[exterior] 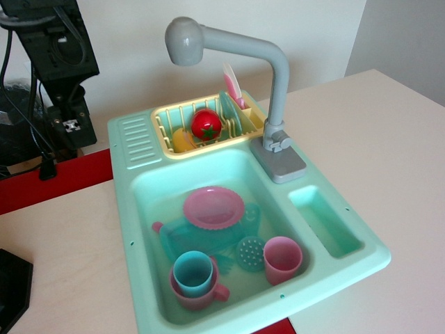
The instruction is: Turn faucet front to right
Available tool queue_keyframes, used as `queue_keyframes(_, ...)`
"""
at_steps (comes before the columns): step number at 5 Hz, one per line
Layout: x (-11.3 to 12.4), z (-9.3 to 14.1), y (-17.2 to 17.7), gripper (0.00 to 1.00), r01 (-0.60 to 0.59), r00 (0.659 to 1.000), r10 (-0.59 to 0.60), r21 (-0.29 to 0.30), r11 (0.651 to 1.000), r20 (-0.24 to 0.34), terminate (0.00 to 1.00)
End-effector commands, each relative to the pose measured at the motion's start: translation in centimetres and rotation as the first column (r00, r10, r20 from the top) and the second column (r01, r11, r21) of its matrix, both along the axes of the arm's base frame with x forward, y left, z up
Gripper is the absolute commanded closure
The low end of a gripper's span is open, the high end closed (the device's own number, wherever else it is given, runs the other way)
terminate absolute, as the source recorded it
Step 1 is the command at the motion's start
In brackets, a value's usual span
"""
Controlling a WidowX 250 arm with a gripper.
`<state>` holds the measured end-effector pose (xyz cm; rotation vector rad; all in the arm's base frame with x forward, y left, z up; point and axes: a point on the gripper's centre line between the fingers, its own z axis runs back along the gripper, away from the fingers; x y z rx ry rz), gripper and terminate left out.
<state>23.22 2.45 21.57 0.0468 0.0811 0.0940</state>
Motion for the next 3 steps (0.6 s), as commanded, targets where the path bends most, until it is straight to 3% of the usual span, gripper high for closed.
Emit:
queue_keyframes(1, 0.0, 0.0, 0.0, 0.00, 0.000, 1.000, 0.000, 0.000, 1.000, 0.000, 0.00)
queue_keyframes(3, 3.2, -0.5, 1.5, 0.00, -0.060, 0.998, 0.059, -0.044, 0.997, -0.025, 0.00)
